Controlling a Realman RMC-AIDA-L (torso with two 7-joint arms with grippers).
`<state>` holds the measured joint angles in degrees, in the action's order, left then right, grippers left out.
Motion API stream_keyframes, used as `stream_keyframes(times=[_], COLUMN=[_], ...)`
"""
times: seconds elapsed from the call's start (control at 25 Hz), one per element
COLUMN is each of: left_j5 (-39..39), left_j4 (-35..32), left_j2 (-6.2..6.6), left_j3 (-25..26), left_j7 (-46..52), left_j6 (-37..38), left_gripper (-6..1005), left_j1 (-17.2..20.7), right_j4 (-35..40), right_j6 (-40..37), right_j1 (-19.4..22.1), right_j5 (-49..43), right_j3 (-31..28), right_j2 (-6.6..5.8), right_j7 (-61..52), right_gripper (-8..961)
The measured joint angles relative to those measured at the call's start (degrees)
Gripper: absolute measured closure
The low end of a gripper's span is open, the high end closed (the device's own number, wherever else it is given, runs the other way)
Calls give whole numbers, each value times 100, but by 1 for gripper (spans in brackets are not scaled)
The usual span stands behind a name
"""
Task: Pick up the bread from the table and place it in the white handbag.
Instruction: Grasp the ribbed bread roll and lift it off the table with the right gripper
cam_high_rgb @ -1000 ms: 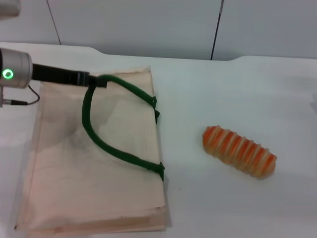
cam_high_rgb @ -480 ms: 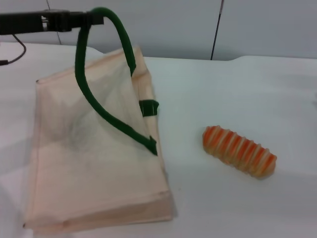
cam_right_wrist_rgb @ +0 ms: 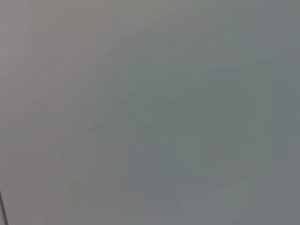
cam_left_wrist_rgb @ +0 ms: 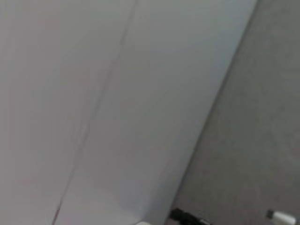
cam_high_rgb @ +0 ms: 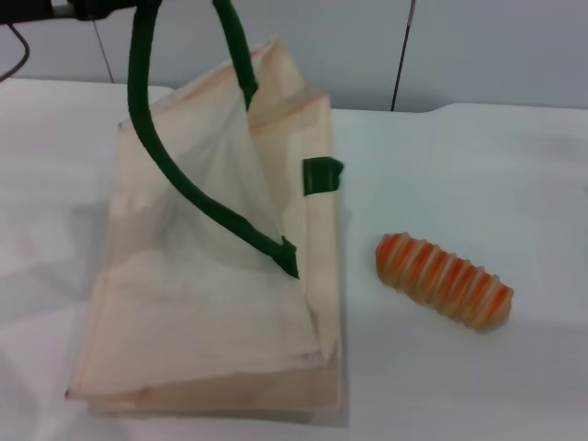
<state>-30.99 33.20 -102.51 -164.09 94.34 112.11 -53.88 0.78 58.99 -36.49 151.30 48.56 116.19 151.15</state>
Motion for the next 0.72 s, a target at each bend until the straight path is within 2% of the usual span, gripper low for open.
stream_keyframes(times=[0.16,0.24,0.44,0.52,0.64,0.72], left_j5=[13,34,159,196,220,264], left_j4=[20,25,36,40,44,45], left_j2=[39,53,55,56,57,56], left_j3=[0,0,0,0,0,0], left_j7=[16,32,96,114,164,182], left_j6=[81,75,24,-28,-107,-170], left_gripper=[853,854,854,854,854,854], left_j1=[8,59,104,106,97,97], right_j4=[20,115,1169,1669,2314,2713], right_j6=[71,255,472,612,958,1150], right_j1=[3,37,312,381,379,310], right_j5=[-259,-744,-2862,-3821,-5172,-6017], right_j3=[68,75,82,77,76,78], right_j2=[-13,-62,-213,-308,-466,-512], right_j7=[-654,-1187,-2753,-3449,-4292,-4735], right_gripper=[61,61,61,61,61,61])
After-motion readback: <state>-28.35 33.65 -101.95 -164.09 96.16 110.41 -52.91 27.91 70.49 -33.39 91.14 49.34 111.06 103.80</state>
